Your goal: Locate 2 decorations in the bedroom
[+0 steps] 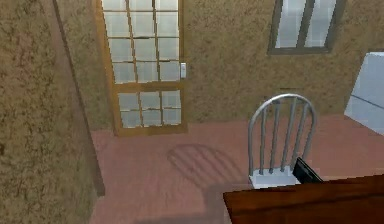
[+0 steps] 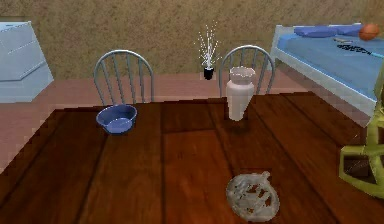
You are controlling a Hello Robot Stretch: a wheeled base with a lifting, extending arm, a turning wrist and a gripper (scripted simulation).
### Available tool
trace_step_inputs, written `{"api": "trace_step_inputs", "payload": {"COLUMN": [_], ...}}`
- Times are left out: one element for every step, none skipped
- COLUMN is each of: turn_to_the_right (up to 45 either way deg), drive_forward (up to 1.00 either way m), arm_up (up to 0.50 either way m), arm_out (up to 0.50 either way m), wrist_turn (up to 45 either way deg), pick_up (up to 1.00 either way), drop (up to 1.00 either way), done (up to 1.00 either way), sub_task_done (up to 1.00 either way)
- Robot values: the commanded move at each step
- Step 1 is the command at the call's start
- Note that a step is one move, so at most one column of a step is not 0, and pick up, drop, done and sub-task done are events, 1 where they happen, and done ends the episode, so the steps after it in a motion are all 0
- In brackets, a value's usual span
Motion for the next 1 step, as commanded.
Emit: {"api": "trace_step_inputs", "payload": {"turn_to_the_right": [-6.0], "drive_forward": [0.00], "arm_up": [0.00], "arm_out": [0.00], "wrist_turn": [0.0], "pick_up": [0.00], "drop": [0.00], "done": [0.00], "sub_task_done": [0.00]}}
